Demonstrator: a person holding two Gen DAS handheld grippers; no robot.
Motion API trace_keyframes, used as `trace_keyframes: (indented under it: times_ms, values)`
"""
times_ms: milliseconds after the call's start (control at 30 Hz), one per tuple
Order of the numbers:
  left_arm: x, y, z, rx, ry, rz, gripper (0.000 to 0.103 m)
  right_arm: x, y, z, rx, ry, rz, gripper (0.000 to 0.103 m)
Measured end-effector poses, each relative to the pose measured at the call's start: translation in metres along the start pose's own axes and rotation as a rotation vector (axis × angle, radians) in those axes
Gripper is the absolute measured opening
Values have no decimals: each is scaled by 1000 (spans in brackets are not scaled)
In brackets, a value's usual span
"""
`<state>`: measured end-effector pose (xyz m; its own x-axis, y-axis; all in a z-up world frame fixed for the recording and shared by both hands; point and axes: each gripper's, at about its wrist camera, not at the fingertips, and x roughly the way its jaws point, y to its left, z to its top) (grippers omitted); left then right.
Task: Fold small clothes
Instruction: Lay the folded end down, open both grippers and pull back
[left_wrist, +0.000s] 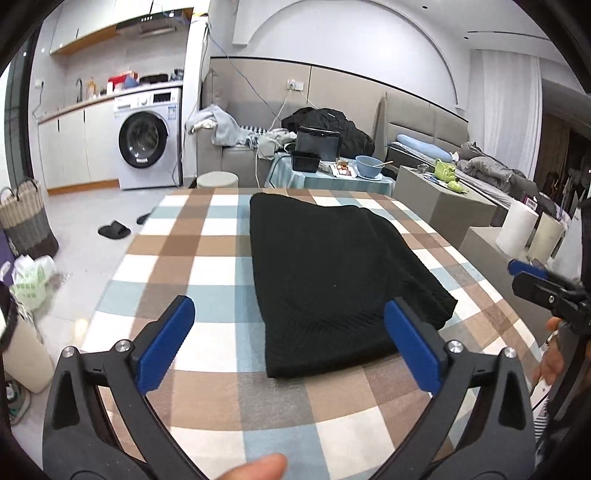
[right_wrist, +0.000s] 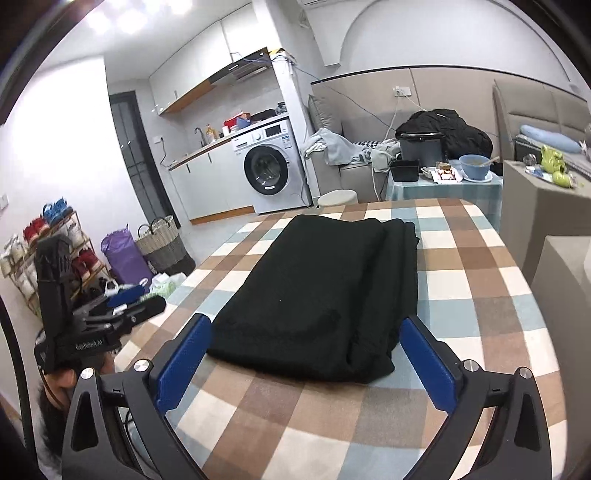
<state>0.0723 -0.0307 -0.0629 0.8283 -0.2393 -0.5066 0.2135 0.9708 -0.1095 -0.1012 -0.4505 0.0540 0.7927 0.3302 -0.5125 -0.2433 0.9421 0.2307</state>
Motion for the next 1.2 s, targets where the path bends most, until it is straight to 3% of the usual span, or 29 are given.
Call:
trace_keyframes:
  times_ms: [133, 300, 633, 1200]
  values:
    - [-19, 2, -5, 14, -18, -2, 102, -13, -1, -7, -67, -8, -58, 103]
    - [-25, 16, -15, -2, -63, -2, 102, -15, -15, -21, -34, -17, -64, 103]
    - [10, 22, -32, -27, -46, -28, 102, 7, -27, -42, -5, -38, -78, 103]
    - [37, 15, -42, -35, -20, -17, 102, 28, -32, -40, -23, -78, -86, 103]
